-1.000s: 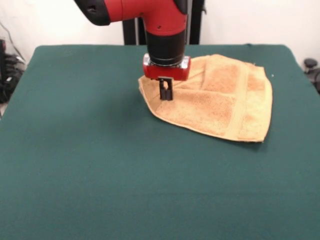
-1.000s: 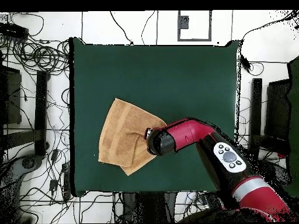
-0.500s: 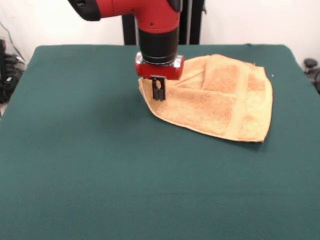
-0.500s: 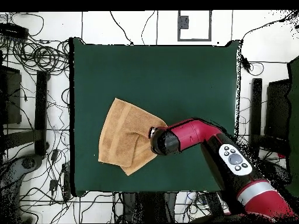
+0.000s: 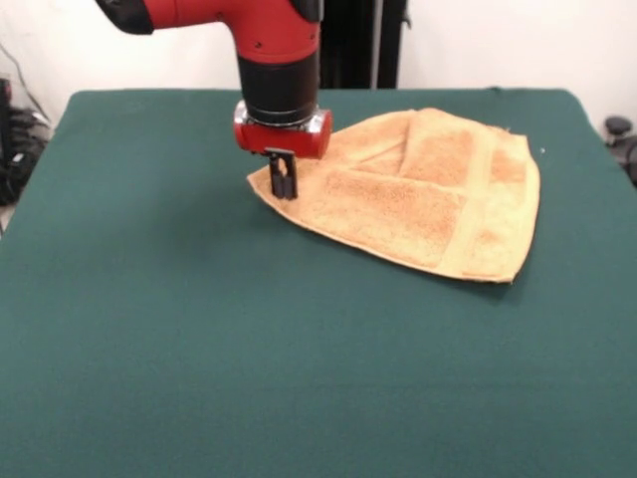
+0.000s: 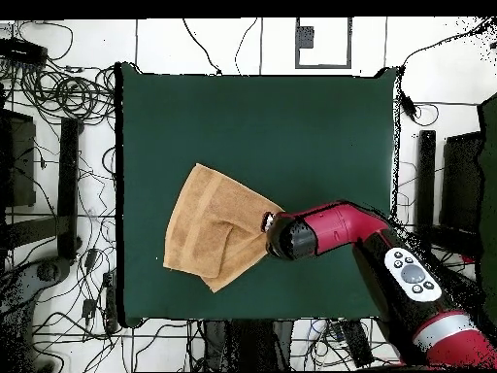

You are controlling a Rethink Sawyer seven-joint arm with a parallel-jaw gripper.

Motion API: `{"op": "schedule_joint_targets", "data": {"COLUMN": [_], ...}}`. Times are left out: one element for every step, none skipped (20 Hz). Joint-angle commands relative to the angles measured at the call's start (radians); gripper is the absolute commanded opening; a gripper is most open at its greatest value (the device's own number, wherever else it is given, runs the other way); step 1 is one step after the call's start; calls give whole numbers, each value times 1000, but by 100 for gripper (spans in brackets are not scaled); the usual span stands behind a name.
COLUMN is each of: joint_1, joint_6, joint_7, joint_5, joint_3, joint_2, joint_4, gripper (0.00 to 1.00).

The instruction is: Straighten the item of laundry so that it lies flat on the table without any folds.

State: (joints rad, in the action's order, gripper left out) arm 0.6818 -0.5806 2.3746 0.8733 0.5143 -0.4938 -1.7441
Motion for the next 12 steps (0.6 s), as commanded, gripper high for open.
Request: {"op": "schedule_joint_targets", "data": {"joint_1": [-10, -6, -1, 4, 6, 9, 9, 4, -5, -9, -13, -11], "joint_6": [-116, -107, -95, -86, -74, -61, -45, -39, -37, -45, -52, -57], "joint_7": [-413, -415, -416, -421, -424, -428, -422, -414, -405, -407, -408, -421], "joint_5": [71, 76, 78, 79, 83, 88, 96, 106, 115, 121, 126, 130], "joint_3": [52, 54, 58, 62, 66, 70, 71, 67, 61, 55, 49, 47], "joint_2": [86, 110, 134, 155, 173, 191, 202, 210, 217, 220, 222, 229], "joint_4": [67, 74, 81, 85, 85, 86, 85, 91, 105, 114, 123, 133], "gripper": [0, 0, 0, 0, 0, 0, 0, 0, 0, 0, 0, 0]}}
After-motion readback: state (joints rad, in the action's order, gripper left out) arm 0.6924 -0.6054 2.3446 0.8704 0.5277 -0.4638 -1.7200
